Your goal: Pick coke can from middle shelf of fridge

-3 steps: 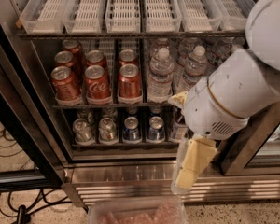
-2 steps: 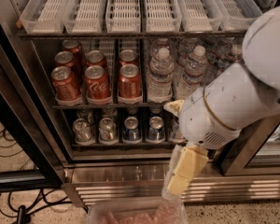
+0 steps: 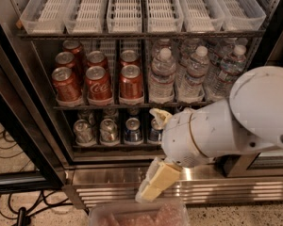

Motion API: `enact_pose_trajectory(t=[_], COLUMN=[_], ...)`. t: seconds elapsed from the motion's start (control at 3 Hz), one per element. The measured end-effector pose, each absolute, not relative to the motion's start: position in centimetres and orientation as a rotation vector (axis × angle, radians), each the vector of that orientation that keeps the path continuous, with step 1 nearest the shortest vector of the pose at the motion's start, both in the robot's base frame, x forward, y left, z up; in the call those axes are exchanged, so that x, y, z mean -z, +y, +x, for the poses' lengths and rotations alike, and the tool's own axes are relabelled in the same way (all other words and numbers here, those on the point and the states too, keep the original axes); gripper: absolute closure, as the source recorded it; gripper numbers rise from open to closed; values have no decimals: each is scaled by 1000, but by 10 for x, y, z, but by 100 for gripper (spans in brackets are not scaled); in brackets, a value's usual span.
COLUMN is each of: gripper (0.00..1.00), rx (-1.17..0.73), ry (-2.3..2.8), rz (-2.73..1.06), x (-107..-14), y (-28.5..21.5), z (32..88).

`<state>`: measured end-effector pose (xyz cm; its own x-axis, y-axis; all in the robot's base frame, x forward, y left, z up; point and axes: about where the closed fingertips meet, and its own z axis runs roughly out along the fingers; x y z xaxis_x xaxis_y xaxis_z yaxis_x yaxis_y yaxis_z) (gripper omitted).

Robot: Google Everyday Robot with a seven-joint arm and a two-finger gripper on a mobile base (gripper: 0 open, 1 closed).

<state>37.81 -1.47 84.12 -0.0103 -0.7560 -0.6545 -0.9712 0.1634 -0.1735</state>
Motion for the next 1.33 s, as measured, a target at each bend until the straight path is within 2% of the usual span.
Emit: enact_pose_trajectory(t=[0.33, 1.33], gripper=[0, 0], rx=[-370, -396], ry=[1785, 1726], rz=[-1589, -1383], x=[-849, -824], y=[-14, 11], z=[397, 418])
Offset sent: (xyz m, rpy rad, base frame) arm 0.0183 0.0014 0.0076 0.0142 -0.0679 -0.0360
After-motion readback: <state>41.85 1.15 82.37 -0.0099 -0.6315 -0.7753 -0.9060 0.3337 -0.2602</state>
